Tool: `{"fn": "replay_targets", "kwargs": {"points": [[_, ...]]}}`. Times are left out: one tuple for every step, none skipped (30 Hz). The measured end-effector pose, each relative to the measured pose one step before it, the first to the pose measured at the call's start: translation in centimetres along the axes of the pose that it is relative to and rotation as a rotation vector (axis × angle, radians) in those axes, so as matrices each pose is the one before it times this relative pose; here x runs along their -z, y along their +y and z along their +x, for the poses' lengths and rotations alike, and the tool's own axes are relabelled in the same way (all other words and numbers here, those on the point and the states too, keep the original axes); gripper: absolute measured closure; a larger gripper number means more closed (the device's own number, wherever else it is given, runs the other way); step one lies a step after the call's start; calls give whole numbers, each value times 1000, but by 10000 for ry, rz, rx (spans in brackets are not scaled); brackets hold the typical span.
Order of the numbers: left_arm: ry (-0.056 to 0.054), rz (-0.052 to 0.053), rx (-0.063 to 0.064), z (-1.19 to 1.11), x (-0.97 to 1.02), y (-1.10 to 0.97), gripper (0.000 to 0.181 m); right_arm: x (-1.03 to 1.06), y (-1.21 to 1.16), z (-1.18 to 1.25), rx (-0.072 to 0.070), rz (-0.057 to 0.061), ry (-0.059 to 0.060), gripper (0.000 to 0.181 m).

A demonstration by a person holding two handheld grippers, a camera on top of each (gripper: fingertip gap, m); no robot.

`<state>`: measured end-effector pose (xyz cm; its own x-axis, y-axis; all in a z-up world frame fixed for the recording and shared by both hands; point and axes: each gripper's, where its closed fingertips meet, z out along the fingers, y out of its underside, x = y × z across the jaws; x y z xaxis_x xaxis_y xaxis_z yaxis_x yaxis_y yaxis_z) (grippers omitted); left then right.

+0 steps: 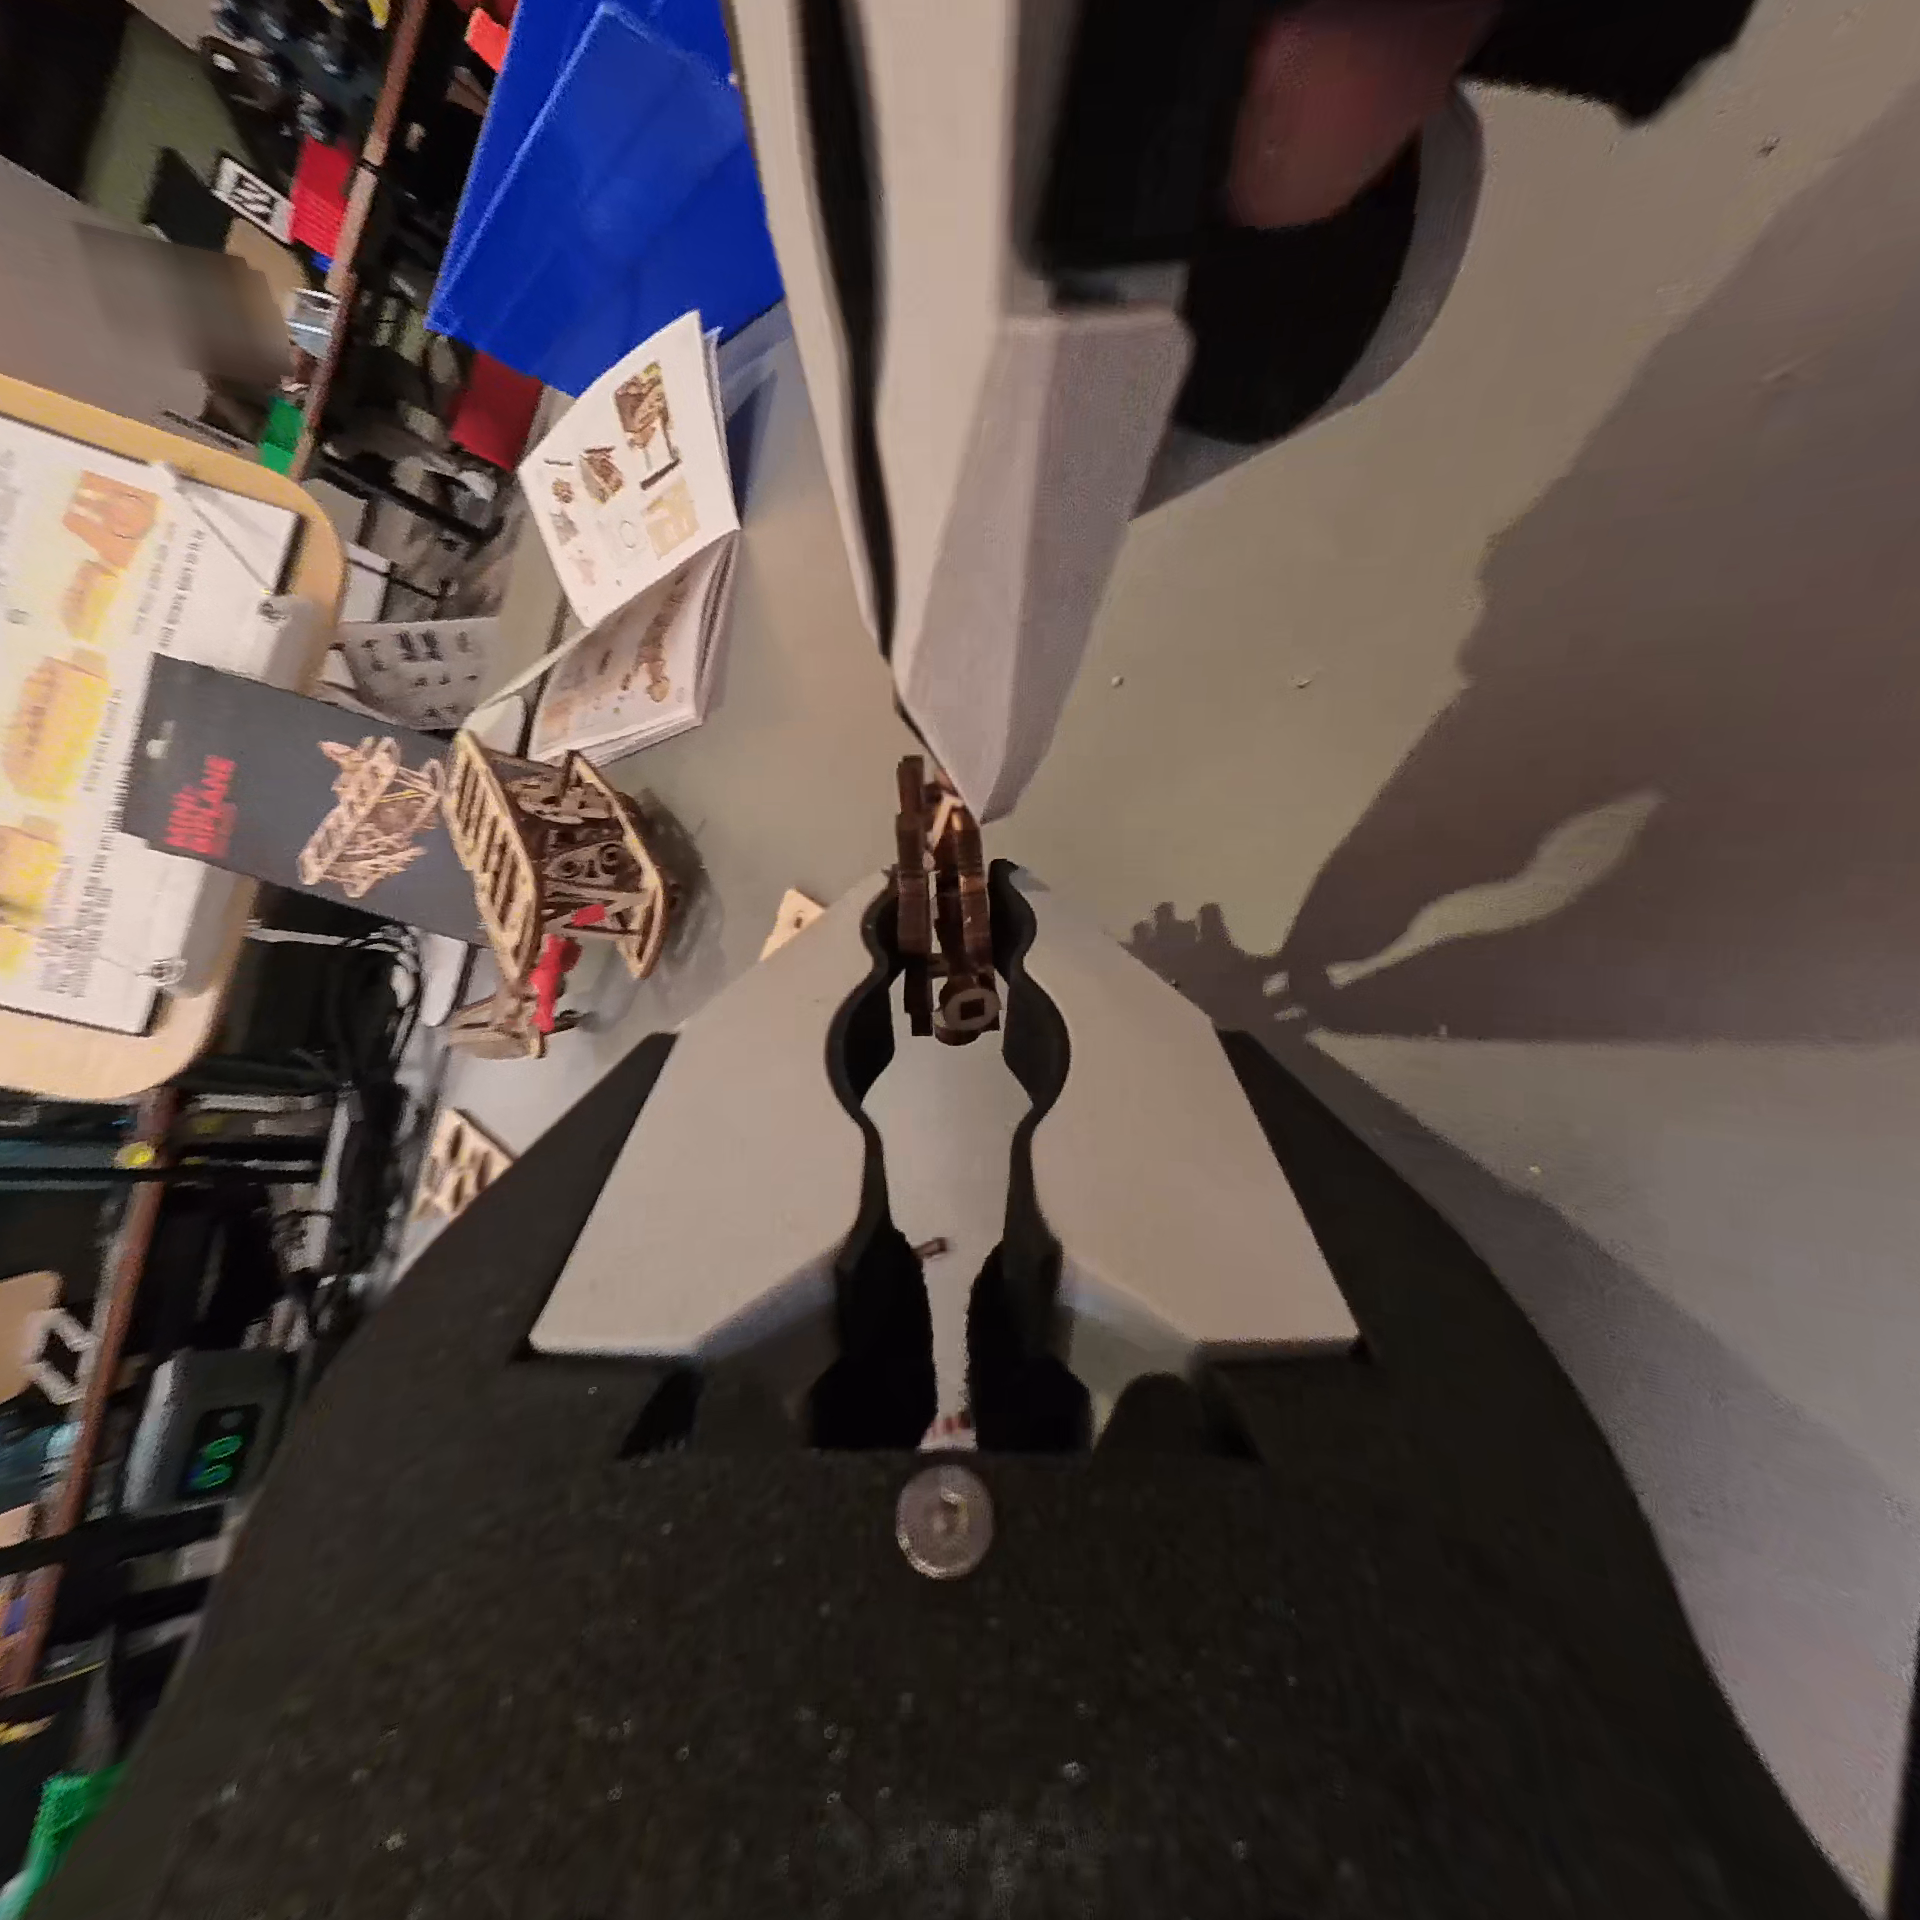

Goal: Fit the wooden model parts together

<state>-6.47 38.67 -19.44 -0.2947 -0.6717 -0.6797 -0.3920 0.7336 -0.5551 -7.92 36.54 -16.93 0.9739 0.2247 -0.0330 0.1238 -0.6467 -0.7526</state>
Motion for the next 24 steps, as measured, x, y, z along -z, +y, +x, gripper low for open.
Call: {"fn": "replay_targets", "kwargs": {"points": [[-257,-94,-195,-264,13,58,169,-47,-87,34,-657,47,-179,174],[-271,-100,-250,-261,23,72,169,-53,-85,18,-587,16,-164,174],[-276,-105,-279,-255,41,86,169,-54,-107,-47,-496,22,-159,174],[-243,-77,-271,-221,53,44,169,0,-116,-57,-381,79,-144,174],[-161,-58,-292,-90,43,21,169,-8,19,-151,-300,-24,-192,174],[-153,-46,-300,-54,38,-22,169,30,46,-31,-272,-56,-132,174],[-144,-5,-288,-31,49,-65,169,83,-58,-73,-211,34,-188,174],[-75,31,-237,61,40,-131,169,92,-86,-126,-245,40,-251,174],[-75,-4,-117,-5,27,-88,169,75,-29,-57,-176,-2,-200,174],[3,-13,6,25,-6,-36,169,37,57,49,38,-48,-76,174],[65,7,90,42,-27,-20,169,56,18,126,60,-6,33,174],[37,29,114,-14,-11,-50,169,93,-98,-18,88,64,-18,174],[47,28,137,-18,-18,-37,169,131,-67,-73,146,21,-18,174],[78,12,143,31,-20,-8,169,167,-50,4,198,1,56,174],[54,14,96,24,-25,10,169,230,-168,-38,231,83,25,173],[19,12,92,-19,-18,21,169,264,-127,-1,262,91,39,173],[44,8,120,18,-15,37,169,259,-98,181,239,66,127,173],[51,-1,79,44,-11,53,169,247,-169,-10,279,136,-24,173],[5,-7,30,-16,-13,50,169,230,-158,50,263,147,7,173],[12,5,40,3,-12,38,169,212,-119,349,223,140,202,173],[55,-10,91,42,-26,48,169,135,-89,126,263,147,78,174],[56,8,146,-2,-20,30,169,82,58,90,141,21,66,174],[71,22,166,-10,-22,17,169,58,23,120,72,12,34,174],[75,-23,132,-11,-49,101,169,103,-123,79,116,115,-44,174]]}}
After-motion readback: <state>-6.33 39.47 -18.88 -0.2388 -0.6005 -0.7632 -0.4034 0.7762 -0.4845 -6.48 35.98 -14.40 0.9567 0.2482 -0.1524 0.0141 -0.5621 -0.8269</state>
